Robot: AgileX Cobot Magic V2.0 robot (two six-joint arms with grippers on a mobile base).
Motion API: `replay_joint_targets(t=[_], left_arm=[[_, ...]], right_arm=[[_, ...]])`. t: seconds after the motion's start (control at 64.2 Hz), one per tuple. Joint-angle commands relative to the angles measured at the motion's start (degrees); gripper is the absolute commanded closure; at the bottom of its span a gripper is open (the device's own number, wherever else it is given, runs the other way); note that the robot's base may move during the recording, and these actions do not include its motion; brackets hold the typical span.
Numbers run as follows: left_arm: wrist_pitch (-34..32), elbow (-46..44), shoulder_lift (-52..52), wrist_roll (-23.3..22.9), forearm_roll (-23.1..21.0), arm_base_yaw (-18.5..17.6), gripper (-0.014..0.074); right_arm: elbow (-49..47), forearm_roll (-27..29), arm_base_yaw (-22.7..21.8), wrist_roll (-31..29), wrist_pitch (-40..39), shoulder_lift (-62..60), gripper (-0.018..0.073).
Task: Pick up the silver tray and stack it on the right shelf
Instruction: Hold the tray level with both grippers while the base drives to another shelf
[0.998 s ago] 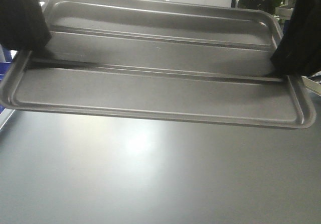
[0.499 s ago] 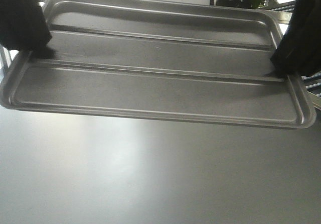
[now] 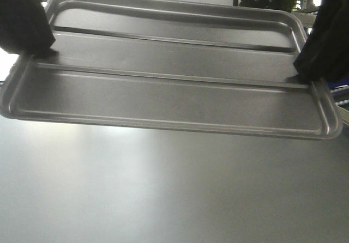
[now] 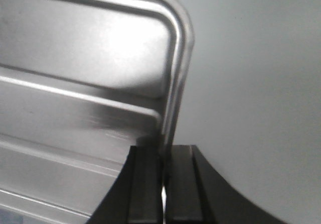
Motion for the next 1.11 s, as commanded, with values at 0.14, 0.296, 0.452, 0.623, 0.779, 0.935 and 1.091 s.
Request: replay_joint_targets(t=[0.14,0.296,0.452,0.623,0.779,0.935,1.091], left_arm=[[1.2,-1.3,-1.6,1.9,1.7,-0.6,0.0689],[1.2,-1.3,-1.6,1.9,1.8,-0.6,0.0689],[1.2,-1.3,-1.6,1.9,1.8,-0.6,0.0689],[1.2,-1.3,-1.6,1.9,1.8,-0.6,0.0689],[1.2,-1.3,-1.6,1.9,1.8,-0.6,0.0689],[1.2,-1.3,-1.6,1.9,1.7,-0.6,0.0689],[1.2,-1.3,-1.6,1.9,1.7,-0.6,0.0689]], right_arm=[[-1.8,-1.8,-0.2,-1.1,-3.4,-1.5,0.0503],[-1.8,-1.8,-0.3,-1.1,-3.4,-1.5,0.0503],[-1.8,-1.8,-0.3,-1.1,-3.4,-1.5,0.0503],[-1.8,-1.8,-0.3,-1.1,-3.4,-1.5,0.0503],[-1.8,-1.8,-0.3,-1.1,-3.4,-1.5,0.0503],[-1.8,-1.8,-0.3,-1.1,-3.4,-1.5,0.0503],[-1.8,-1.8,-0.3,-1.1,-3.4,-1.5,0.0503]])
